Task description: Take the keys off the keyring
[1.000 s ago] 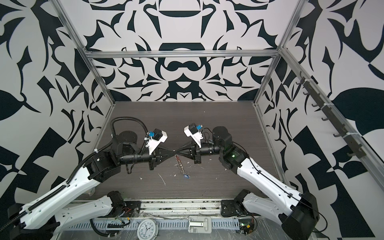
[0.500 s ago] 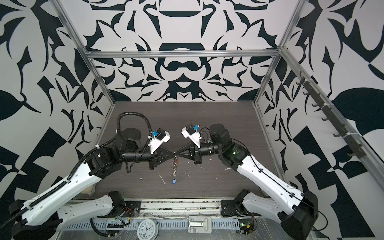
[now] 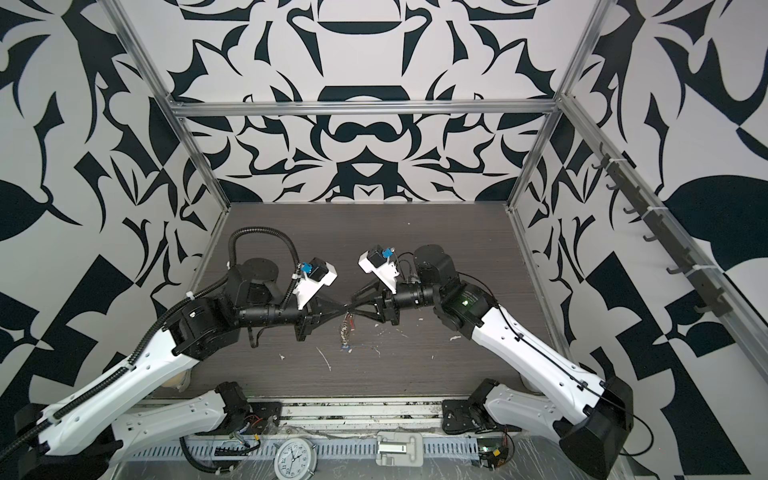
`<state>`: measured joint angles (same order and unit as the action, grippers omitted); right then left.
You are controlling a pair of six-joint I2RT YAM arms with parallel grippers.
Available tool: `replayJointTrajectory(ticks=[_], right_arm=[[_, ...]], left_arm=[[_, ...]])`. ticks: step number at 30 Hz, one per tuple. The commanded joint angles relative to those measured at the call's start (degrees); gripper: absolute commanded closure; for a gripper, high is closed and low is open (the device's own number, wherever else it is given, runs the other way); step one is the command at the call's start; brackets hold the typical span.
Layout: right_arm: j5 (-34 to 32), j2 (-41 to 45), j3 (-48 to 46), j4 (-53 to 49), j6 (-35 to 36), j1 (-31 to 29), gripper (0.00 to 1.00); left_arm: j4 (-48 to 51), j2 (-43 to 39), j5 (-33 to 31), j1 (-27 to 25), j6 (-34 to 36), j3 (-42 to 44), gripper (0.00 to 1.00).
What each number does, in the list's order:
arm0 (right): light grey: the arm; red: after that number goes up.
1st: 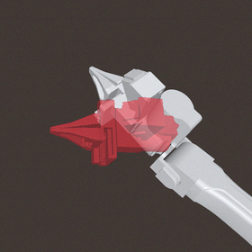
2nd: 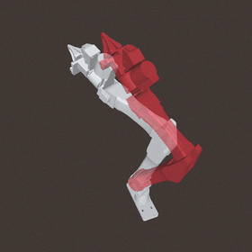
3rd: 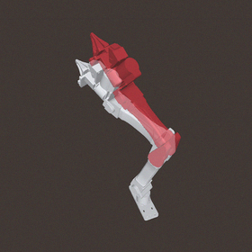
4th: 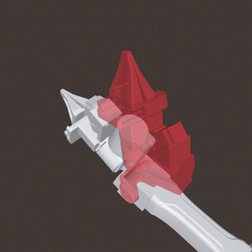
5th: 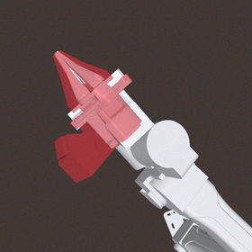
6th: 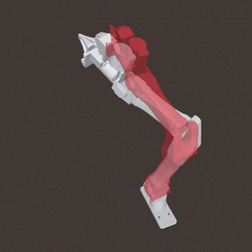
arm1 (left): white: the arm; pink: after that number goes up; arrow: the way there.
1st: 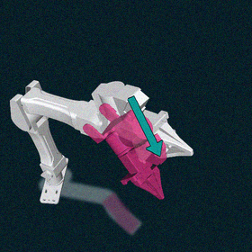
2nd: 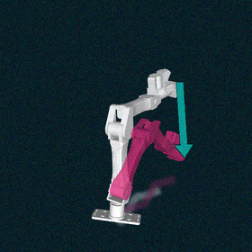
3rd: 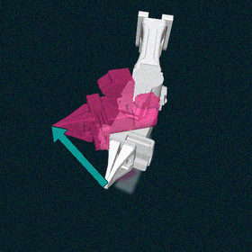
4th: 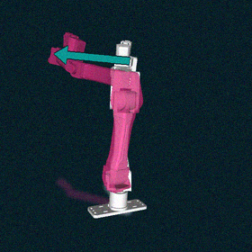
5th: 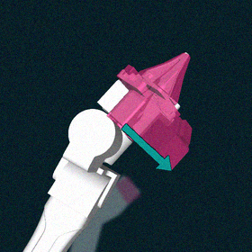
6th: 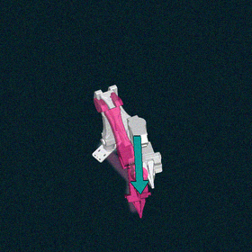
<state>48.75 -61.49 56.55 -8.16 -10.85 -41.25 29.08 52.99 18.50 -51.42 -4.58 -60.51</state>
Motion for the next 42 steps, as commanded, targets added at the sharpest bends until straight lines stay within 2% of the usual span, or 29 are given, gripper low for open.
replayJointTrajectory(ticks=[1, 7, 11, 14, 19, 24, 30, 36, 42], right_arm=[[-5.64, 4.01, -0.7, 7.6, -1.64, -1.19, 0.56], [-14.42, 9.88, -7.57, 19.64, -5.97, -1.55, 0.46], [-15.37, 10.37, -8.98, 23.02, -7.16, -1.56, 0.44], [-13.86, 10.65, -8.07, 22.36, -7.08, -1.62, 0.43], [-6.96, 8.58, -5.92, 22.16, -7.73, -1.55, 0.44], [-3.91, 6.36, -4.71, 22.36, -8.67, -1.59, 0.51], [-2.08, 5.68, -4.47, 23.62, -9.71, -1.55, 0.69], [-1.38, 5.4, -4.43, 23.83, -10.13, -1.58, 0.76], [-0.07, 5.07, -4.25, 23.72, -10.08, -1.6, 0.96]], left_arm=[[-8.15, -3.3, -2.18, -0.06, -1.25, 2.87, 1.0], [-15.69, -4.65, -2.84, -0.08, -1.3, 5.46, 1.0], [-19.16, -5.42, -1.86, -0.04, -0.35, 5.6, 1.0], [-20.17, -5.07, -0.04, -0.09, 0.01, 4.86, 1.0], [-18.52, -3.86, 1.4, -0.08, 0.44, 3.3, 1.0], [-19.84, -4.65, 2.11, -0.04, 0.22, 3.7, 1.0], [-19.68, -4.92, 1.81, -0.09, 0.27, 3.77, 1.0], [-19.82, -5.09, 1.45, -0.09, 0.27, 3.84, 1.0], [-19.94, -4.92, 1.62, -0.09, 0.19, 3.6, 1.0]])
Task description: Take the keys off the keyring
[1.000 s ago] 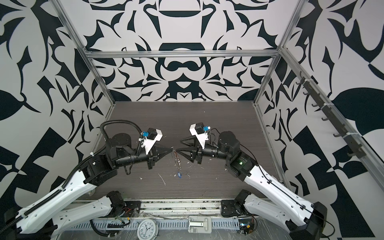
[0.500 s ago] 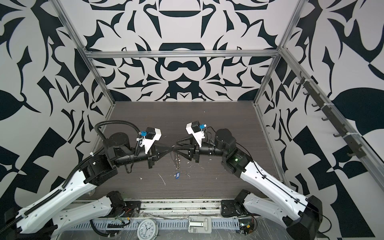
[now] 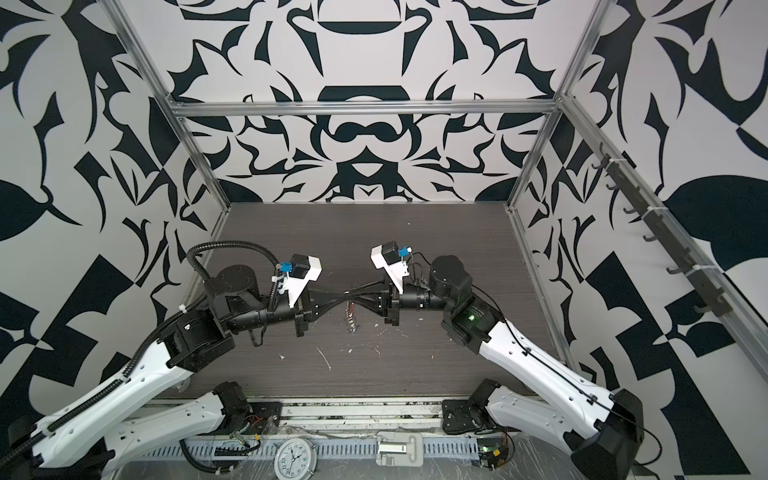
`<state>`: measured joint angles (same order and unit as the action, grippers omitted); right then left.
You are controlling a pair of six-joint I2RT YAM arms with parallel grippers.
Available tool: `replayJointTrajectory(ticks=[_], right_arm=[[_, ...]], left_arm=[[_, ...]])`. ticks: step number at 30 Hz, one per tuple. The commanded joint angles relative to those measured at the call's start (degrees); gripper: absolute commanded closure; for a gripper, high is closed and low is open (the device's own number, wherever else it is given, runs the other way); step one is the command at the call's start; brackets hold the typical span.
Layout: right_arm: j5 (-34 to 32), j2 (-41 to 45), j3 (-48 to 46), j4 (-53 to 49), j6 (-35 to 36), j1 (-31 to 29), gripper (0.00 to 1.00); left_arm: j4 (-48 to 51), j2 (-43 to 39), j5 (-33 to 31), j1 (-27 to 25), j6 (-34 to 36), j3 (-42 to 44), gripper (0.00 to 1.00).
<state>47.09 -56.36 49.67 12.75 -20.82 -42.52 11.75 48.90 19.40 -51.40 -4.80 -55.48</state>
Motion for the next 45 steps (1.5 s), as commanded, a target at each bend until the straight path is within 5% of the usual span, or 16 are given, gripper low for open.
replayJointTrajectory(ticks=[1, 6, 10, 13, 19, 28, 36, 45], right_arm=[[1.69, -0.08, 2.76, 2.68, -0.18, -0.32, 1.0], [0.42, 0.52, 3.87, -2.28, 3.06, -0.32, 1.0], [-0.16, 0.72, 5.71, -9.12, 6.27, -0.28, 1.0], [-0.25, 0.47, 6.89, -12.6, 7.54, -0.26, 1.0], [0.68, -1.0, 10.43, -19.69, 11.27, -0.32, 1.0], [1.89, -3.14, 16.22, -29.53, 17.27, -0.22, 1.0], [1.95, -4.61, 19.61, -34.4, 19.87, -0.26, 1.0], [1.87, -7.08, 23.51, -40.44, 22.62, -0.2, 1.0]], left_arm=[[-2.53, -0.74, 0.95, -0.11, 0.33, -1.61, 1.0], [0.22, 0.04, 0.6, -0.11, 0.16, -3.15, 0.98], [3.66, -0.68, -1.28, -0.11, 0.12, -3.58, 0.6], [6.54, -1.74, -2.81, -0.1, -0.04, -4.14, 0.49], [13.26, -0.78, -2.29, -0.11, 2.12, -7.03, 0.64], [21.57, 5.09, 4.59, -0.11, 4.53, -11.86, 0.65], [24.61, 6.49, 5.35, -0.11, 5.31, -13.66, 0.75], [25.07, 6.97, 5.36, -0.11, 6.37, -14.73, 0.74]])
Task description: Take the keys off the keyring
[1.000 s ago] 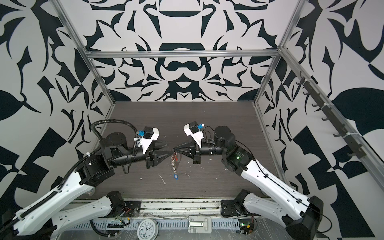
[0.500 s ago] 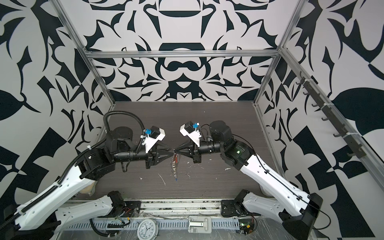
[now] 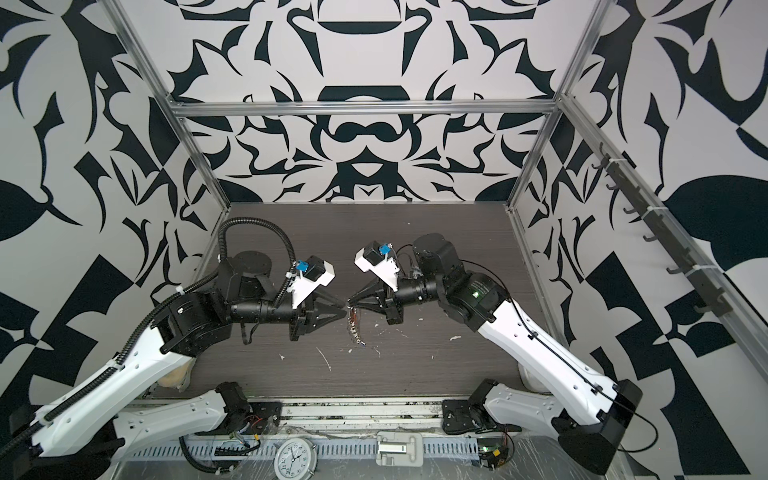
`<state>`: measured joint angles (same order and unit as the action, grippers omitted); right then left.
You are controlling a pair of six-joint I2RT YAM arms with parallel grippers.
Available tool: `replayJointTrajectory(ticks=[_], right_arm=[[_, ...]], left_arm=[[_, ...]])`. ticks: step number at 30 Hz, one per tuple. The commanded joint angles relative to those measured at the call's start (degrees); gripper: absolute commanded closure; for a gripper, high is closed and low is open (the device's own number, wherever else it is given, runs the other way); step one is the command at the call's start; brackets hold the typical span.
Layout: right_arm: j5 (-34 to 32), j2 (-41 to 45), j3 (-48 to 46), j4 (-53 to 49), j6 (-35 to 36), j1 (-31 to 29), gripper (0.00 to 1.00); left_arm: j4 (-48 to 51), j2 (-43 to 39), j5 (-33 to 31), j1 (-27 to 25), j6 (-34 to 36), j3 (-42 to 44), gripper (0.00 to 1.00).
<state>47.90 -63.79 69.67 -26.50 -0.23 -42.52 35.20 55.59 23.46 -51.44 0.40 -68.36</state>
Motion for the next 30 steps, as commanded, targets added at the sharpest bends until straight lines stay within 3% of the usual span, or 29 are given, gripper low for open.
replayJointTrajectory(ticks=[1, 6, 14, 20, 23, 26, 30], right_arm=[[1.06, 0.08, 3.78, -1.38, 2.07, -0.25, 1.0], [0.99, -0.37, 4.24, -1.95, 2.08, -0.2, 1.0], [1.18, -1.24, 4.64, -2.06, 1.9, -0.28, 1.0], [1.15, -1.43, 4.77, -1.96, 1.72, -0.29, 1.0], [1.36, -1.66, 4.77, -1.38, 1.12, -0.41, 1.0], [0.09, -1.32, 3.89, 1.18, -0.66, -0.65, 1.0], [-3.45, 2.39, 0.57, 7.95, -3.76, -0.65, 0.69]], left_arm=[[1.68, 0.6, 1.53, -0.06, 1.29, -2.03, 0.75], [1.84, 1.62, 2.11, -0.06, 1.82, -2.5, 0.81], [0.61, 2.4, 2.79, -0.02, 2.23, -2.57, 0.81], [0.42, 3.02, 3.74, -0.06, 2.3, -2.66, 0.9], [-1.01, 2.85, 3.68, -0.06, 1.5, -2.16, 1.0], [-5.09, 1.4, 1.6, -0.06, 0.04, 0.25, 1.0], [-12.55, -2.19, -3.63, -0.06, -1.75, 4.88, 1.0]])
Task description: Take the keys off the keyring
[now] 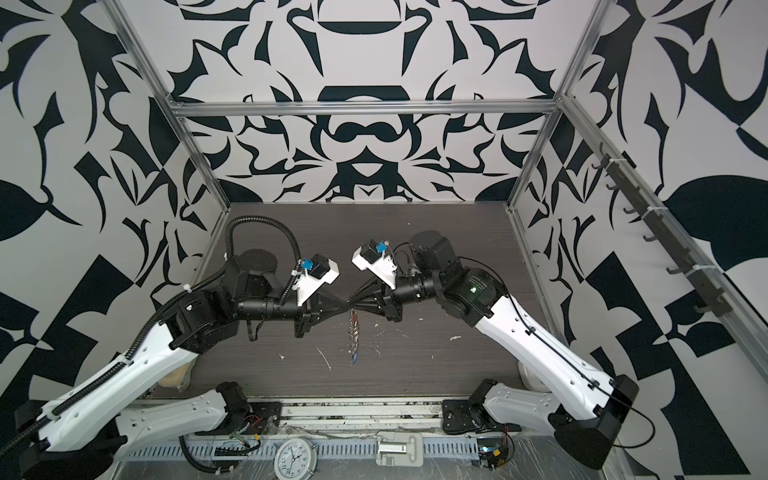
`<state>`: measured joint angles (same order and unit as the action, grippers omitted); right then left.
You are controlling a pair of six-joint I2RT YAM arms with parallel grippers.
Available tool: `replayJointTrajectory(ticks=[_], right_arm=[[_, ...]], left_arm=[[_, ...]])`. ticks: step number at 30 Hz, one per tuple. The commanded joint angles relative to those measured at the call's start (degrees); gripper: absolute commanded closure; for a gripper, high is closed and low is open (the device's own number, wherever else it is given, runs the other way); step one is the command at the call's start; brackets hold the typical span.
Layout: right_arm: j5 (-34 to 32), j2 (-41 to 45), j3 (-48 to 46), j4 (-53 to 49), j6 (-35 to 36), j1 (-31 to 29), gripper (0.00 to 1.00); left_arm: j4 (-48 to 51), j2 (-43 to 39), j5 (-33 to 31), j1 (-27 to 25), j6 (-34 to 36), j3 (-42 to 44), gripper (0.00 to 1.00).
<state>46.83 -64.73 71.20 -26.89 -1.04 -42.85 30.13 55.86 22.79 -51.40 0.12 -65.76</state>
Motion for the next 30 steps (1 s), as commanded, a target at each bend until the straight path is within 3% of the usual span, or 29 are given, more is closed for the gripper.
replayJointTrajectory(ticks=[1, 9, 17, 30], right_arm=[[-4.28, 5.01, -2.57, 10.83, -3.87, -0.3, 0.64], [-20.68, 17.01, -15.15, 25.74, -8.99, -0.3, 0.52], [-18.55, 16.04, -17.88, 27.39, -12.39, -0.4, 0.52], [-17.32, 15.61, -18.29, 31.14, -13.97, -0.39, 0.5]], left_arm=[[-9.92, -3.59, -4.23, -0.11, -1.8, 3.78, 1.0], [-25.04, -9.57, -13.41, -0.12, -5.25, 11.89, 1.0], [-33.86, -9.99, -14.07, -0.17, -6.07, 14.83, 1.0], [-34.54, -9.27, -9.08, -0.18, -5.79, 14.01, 1.0]])
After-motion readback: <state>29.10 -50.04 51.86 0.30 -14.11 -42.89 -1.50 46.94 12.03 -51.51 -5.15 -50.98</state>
